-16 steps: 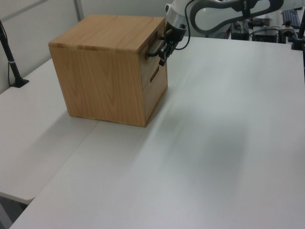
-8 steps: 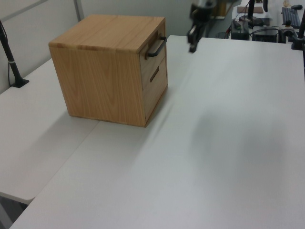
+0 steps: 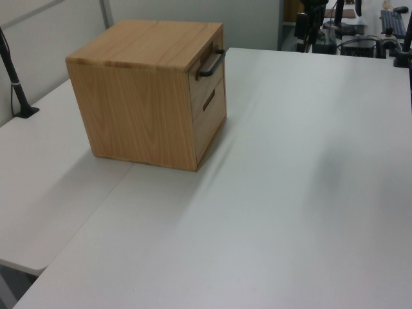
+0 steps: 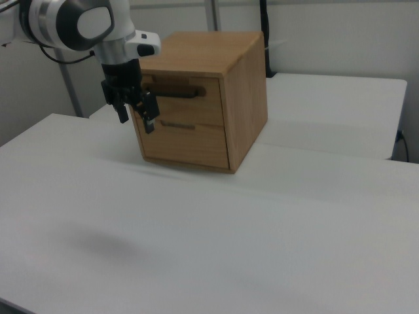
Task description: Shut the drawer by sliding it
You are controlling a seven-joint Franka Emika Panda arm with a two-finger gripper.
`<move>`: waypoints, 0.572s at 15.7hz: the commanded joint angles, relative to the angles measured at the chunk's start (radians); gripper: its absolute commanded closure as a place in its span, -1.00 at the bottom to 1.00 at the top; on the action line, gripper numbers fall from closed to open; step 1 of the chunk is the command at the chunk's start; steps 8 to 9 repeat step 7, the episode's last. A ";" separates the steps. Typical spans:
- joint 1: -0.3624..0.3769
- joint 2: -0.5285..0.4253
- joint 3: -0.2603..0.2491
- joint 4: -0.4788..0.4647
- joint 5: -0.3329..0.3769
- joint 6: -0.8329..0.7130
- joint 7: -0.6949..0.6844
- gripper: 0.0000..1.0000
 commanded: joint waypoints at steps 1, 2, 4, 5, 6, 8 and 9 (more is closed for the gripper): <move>0.000 -0.017 -0.003 -0.021 0.008 -0.016 -0.009 -1.00; 0.001 -0.014 -0.008 -0.018 0.008 -0.014 -0.009 -1.00; 0.001 -0.006 -0.011 -0.007 0.008 -0.014 -0.009 -1.00; 0.001 -0.006 -0.011 -0.007 0.006 -0.016 -0.009 -1.00; 0.001 -0.006 -0.011 -0.009 -0.002 -0.016 -0.013 -1.00; 0.004 -0.005 -0.011 -0.009 -0.015 -0.020 -0.018 -1.00; 0.004 -0.005 -0.011 -0.009 -0.015 -0.020 -0.018 -1.00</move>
